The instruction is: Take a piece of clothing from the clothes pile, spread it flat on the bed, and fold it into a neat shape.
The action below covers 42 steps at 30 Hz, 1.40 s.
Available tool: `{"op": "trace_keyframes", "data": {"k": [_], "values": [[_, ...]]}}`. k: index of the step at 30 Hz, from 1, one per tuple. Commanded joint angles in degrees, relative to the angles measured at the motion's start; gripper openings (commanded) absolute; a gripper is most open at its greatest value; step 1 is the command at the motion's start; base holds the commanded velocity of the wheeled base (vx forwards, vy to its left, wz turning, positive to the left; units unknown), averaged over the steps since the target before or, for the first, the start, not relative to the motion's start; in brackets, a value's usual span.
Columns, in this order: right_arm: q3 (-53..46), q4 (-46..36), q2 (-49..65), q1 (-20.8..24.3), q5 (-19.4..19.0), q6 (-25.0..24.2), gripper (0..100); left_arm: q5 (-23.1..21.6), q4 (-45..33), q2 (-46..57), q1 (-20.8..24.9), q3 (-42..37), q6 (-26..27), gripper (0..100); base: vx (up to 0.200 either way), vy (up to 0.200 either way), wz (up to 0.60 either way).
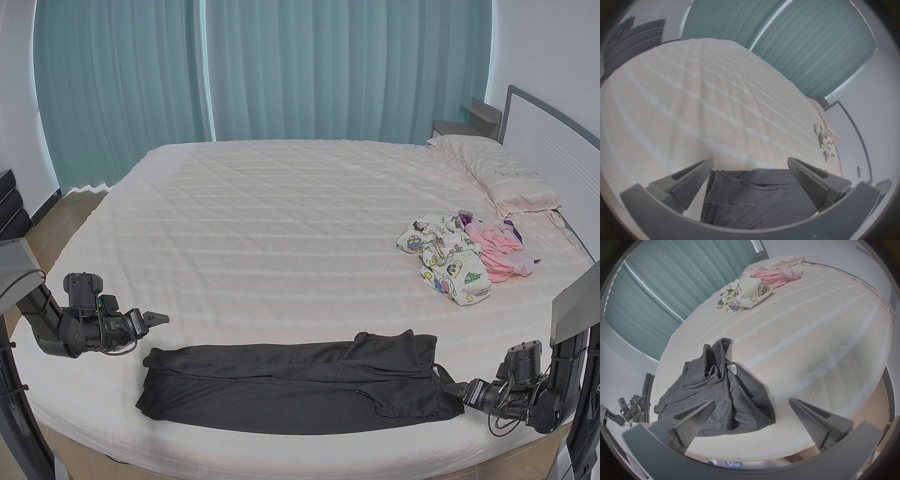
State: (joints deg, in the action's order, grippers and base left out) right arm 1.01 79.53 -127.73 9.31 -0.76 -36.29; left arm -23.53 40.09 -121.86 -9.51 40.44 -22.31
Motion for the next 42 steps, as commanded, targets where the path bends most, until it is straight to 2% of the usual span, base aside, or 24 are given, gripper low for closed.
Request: {"op": "trace_keyframes", "data": {"k": [1, 6, 16, 17, 25, 31, 42], "values": [[-0.22, 0.10, -0.85, 0.35, -0.04, -0.01, 100, -3.98, 1.39, -4.97, -1.83, -0.18, 6.22, 100, 0.000, 0.000, 0.00], [-0.13, 0.10, -1.20, 0.62, -0.04, -0.10, 100, -8.46, 4.20, -5.14, -2.01, -2.56, 6.93, 100, 0.000, 0.000, 0.00], [-0.22, 0.01, -1.38, 0.71, -0.04, -0.10, 100, -8.29, 4.55, -8.31, -1.92, -2.64, 12.38, 100, 0.000, 0.000, 0.00], [-0.22, 0.01, -1.55, 0.79, -0.04, -0.10, 100, -8.11, 4.55, -8.75, -2.01, -2.38, 12.47, 0, 0.000, 0.000, 0.00], [-0.22, 0.10, -1.73, 0.97, -0.04, -0.10, 100, -8.02, 6.93, -8.92, -2.53, -2.82, 12.55, 0, 0.000, 0.000, 0.00], [-0.40, 1.42, -1.03, 0.44, 0.14, -0.01, 100, -7.59, 11.50, -8.05, -3.94, -6.95, 12.55, 0, 0.000, 0.000, 0.00], [-0.57, 7.66, -0.94, -1.14, 0.58, 0.17, 100, -7.59, 24.77, -8.48, -4.11, -15.56, 12.38, 0, 0.000, 0.000, 0.00]]}}
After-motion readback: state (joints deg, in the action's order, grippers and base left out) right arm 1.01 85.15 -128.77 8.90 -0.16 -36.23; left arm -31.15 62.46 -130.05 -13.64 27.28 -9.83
